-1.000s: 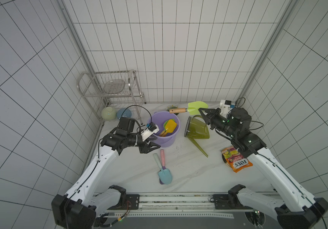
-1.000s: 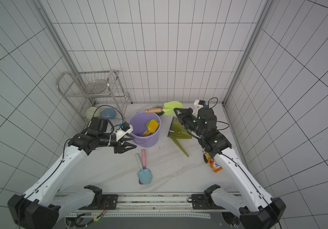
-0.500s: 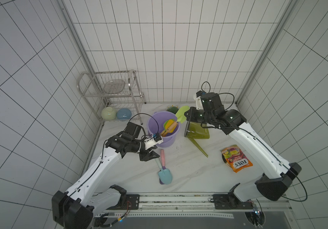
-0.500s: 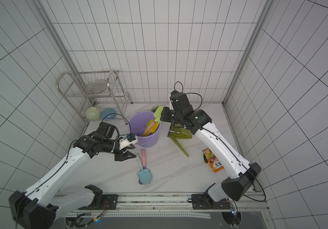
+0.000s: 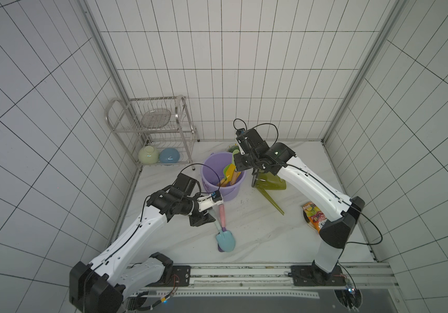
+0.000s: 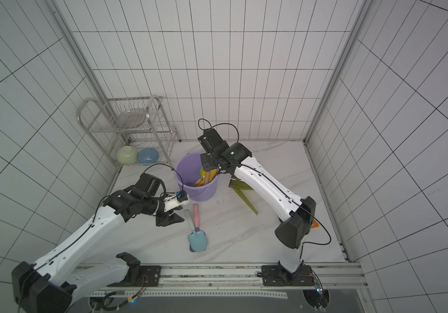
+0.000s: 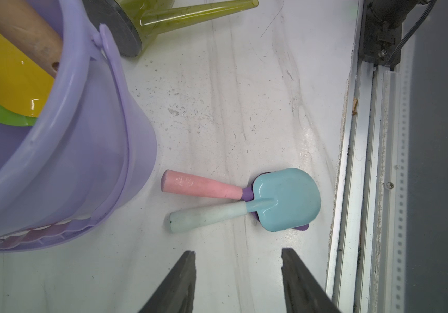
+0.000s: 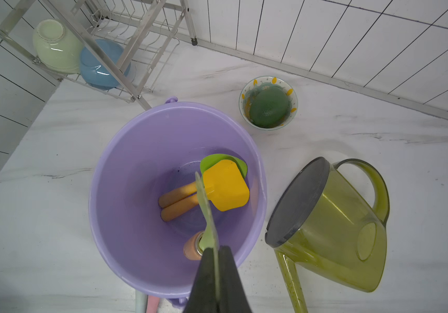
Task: Organize the gardening tools
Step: Place the gardening tool in the container.
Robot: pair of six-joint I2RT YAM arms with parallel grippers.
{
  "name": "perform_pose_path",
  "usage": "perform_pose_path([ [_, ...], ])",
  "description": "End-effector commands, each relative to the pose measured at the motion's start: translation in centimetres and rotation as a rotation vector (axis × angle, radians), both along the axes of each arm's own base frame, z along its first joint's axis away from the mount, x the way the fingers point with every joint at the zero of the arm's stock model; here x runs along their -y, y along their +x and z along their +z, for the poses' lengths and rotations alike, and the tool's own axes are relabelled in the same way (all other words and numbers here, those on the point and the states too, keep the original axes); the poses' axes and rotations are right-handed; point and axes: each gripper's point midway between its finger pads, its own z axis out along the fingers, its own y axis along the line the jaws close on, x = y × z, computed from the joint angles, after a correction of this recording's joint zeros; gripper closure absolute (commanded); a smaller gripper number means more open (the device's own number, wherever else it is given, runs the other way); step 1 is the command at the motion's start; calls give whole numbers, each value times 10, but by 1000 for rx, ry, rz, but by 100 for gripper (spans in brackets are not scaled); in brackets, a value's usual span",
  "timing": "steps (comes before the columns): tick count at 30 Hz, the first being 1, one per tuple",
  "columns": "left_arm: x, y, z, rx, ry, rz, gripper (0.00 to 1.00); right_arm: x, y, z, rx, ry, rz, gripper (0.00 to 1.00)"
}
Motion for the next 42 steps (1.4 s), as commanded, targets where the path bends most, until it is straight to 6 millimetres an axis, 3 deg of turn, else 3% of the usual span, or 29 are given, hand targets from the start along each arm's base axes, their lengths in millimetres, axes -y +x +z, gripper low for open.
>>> perform_pose_path([
  [1,-1,0,-1,33,6,-10,47,-9,11,7,54,26,-9,100],
  [10,-8,1,-12,60,53,-5,47,-36,17,-30,-6,118,-22,100],
  [21,-16,4,-26,93,116,-12,48,-49,18,-87,-94,101,-31,100],
  [28,-17,6,-32,122,151,-54,49,-51,18,-107,-125,84,-32,96],
  [35,-19,10,-46,184,252,-161,50,-43,16,-99,-115,90,-37,87],
  [42,-18,18,-60,253,357,-268,51,-12,5,-58,-83,154,-45,67],
])
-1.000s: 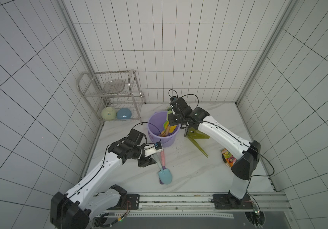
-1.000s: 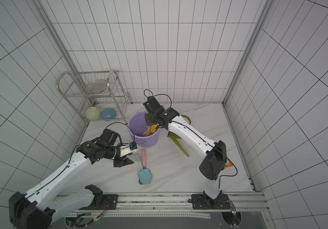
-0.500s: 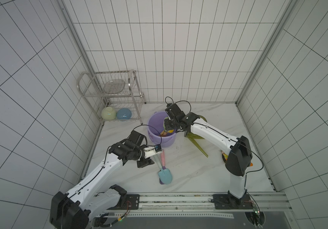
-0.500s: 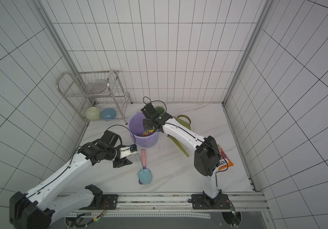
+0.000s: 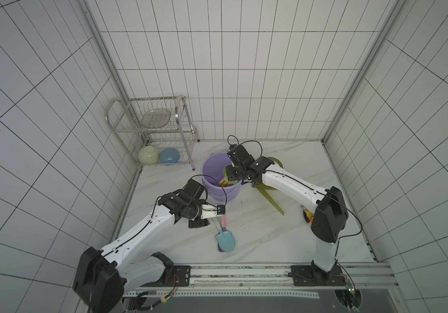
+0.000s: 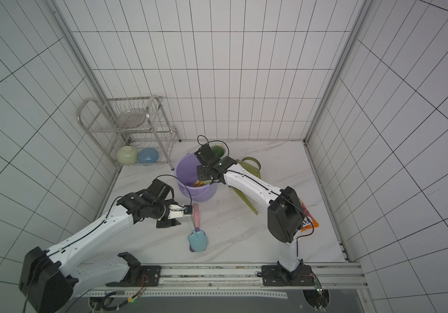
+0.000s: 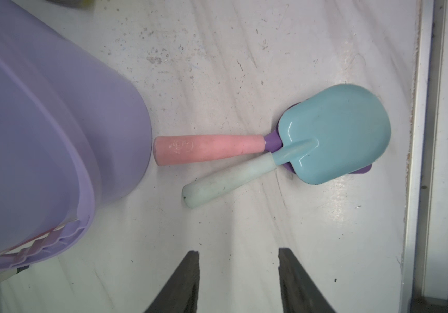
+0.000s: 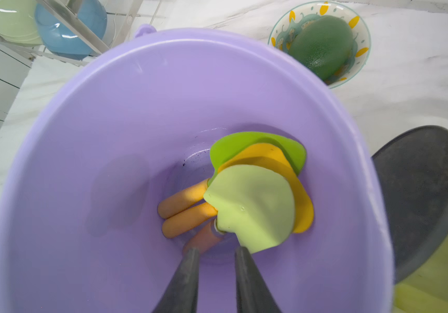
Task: Organize the gardening tools
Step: Place the gardening tool in the container, then pick up the gardening tool from the center of the board.
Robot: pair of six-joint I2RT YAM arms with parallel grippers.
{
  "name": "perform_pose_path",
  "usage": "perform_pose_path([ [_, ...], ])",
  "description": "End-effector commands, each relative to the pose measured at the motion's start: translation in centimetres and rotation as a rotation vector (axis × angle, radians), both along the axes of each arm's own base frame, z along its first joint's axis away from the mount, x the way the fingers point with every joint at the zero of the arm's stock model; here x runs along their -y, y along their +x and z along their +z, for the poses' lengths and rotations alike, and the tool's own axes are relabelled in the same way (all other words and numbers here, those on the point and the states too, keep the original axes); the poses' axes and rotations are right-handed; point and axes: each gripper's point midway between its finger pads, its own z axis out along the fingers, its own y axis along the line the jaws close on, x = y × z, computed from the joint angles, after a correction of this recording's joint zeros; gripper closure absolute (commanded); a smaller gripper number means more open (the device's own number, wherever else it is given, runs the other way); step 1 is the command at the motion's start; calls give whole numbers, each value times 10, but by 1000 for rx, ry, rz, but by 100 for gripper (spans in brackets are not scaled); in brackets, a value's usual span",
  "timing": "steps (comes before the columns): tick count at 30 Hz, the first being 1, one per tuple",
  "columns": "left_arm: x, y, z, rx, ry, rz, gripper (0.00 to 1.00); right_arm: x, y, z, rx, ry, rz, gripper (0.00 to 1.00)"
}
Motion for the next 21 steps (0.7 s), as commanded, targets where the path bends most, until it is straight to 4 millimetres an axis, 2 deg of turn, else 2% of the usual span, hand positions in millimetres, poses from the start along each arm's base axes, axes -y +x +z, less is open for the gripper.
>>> perform_pose_path([
  [1,1,8,-4,68,50,-78,51,21,-5,46,50,84,-15,64],
  [7,4,15,-20,138,118,-177,51,52,-31,67,4,194,44,45],
  [12,9,17,-36,198,168,-270,53,72,-57,82,-3,265,106,33],
  [14,12,18,-41,222,187,-305,54,81,-66,90,10,288,117,30],
  [21,23,21,-55,292,206,-392,56,106,-90,92,31,320,116,23],
])
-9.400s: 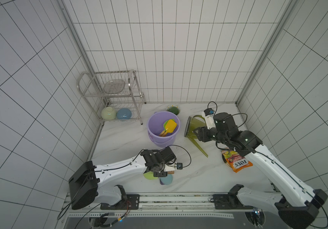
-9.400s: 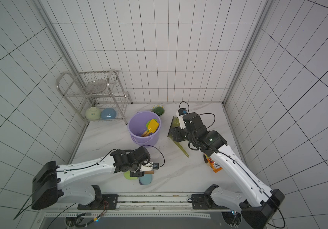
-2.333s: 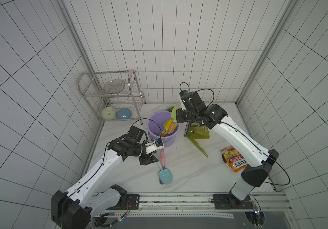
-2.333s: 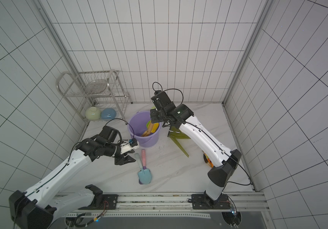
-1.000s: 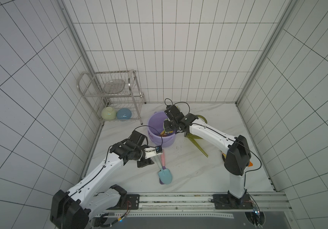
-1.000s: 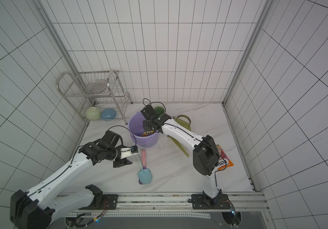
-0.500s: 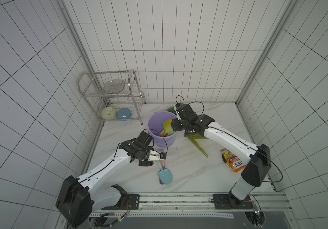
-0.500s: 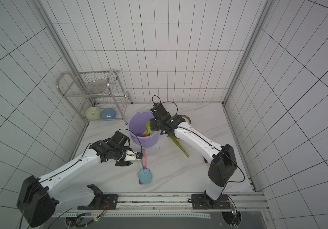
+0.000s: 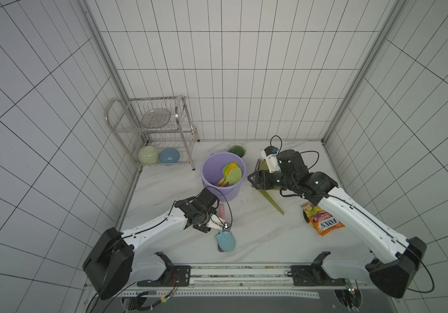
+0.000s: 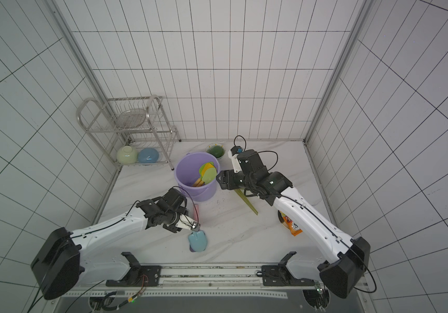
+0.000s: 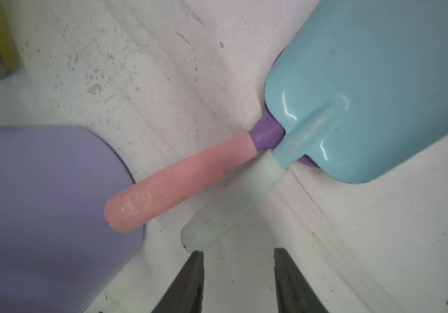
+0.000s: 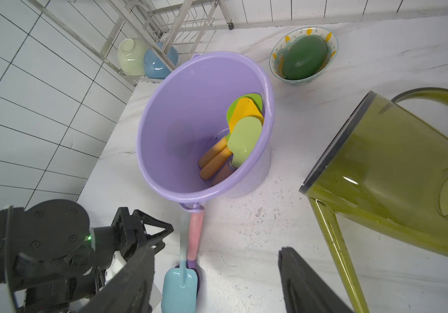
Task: Organize the gardening tools
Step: Pick up the gardening tool from the center of the board.
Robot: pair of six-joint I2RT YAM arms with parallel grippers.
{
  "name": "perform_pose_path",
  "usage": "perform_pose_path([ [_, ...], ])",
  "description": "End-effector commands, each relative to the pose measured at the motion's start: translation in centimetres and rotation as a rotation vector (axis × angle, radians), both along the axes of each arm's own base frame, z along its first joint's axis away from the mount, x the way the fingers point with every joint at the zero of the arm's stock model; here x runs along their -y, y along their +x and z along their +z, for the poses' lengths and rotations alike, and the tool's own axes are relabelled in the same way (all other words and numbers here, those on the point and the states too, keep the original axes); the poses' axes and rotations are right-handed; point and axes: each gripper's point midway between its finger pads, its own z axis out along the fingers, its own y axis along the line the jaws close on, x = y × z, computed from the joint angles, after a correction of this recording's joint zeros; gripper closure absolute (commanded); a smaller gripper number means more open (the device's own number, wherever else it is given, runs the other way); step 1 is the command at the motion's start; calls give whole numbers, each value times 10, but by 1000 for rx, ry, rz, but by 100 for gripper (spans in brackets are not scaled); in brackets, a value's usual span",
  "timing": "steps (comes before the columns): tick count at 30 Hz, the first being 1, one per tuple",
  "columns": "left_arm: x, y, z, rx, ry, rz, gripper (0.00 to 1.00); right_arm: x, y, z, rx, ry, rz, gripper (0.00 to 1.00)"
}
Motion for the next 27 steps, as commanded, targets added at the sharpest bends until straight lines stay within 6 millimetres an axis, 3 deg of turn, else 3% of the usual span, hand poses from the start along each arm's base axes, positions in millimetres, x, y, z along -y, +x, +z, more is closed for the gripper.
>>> perform_pose_path([
  [1,10,9,-3,68,-4,-70,56,9,-9,8,20,37,9,23],
  [10,18,12,-22,74,32,-132,60,14,-24,-1,2,87,20,25],
  [20,12,6,-49,45,133,-162,61,15,-24,-14,-14,79,18,28],
  [27,10,3,-53,42,148,-167,67,18,-20,-17,-18,77,5,29],
])
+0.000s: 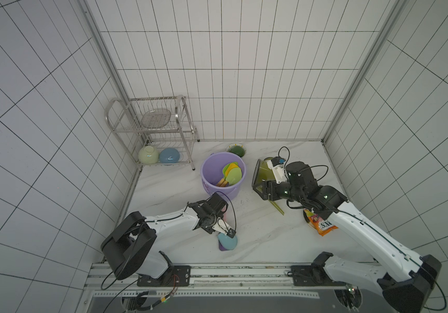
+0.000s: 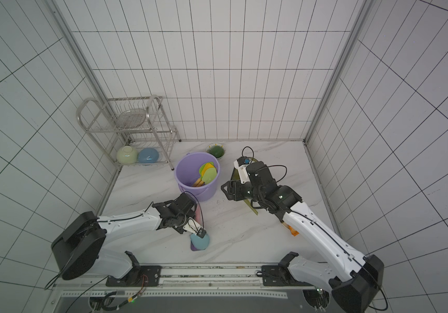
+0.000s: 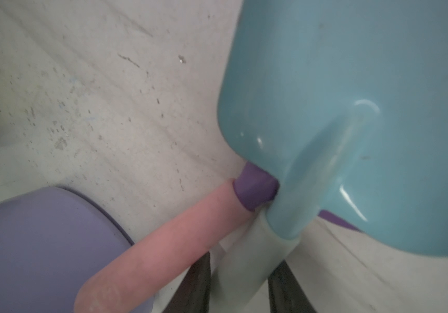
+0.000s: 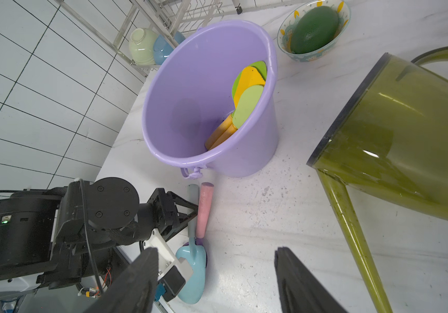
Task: Organize the gardening tools
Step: Pick up the gardening tool from the center of the board.
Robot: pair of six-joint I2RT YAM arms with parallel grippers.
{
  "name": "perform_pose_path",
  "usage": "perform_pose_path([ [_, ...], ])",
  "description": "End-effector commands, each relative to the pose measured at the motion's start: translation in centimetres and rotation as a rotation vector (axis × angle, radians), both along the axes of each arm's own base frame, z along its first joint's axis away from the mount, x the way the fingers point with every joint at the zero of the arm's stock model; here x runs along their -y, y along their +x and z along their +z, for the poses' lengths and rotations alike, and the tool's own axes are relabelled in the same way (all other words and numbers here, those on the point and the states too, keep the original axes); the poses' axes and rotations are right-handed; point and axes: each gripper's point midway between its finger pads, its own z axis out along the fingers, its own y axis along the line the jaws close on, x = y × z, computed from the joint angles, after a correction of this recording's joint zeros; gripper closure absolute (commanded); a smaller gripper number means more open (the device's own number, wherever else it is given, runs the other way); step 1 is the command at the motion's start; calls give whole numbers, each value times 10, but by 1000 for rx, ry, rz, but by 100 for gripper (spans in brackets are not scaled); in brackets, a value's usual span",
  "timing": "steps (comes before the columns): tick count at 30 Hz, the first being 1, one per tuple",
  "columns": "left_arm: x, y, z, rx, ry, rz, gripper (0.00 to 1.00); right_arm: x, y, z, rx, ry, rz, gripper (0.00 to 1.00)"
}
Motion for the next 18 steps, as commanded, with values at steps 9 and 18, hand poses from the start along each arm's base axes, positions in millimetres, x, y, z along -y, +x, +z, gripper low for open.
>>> perform_pose_path([
  [9,-15,-14,-11,-34,54,4,80,8,8,5,12,25,-39,30],
  [18,-7,-24,32,-77,-83,112,83,11,10,6,-13,50,-85,31],
])
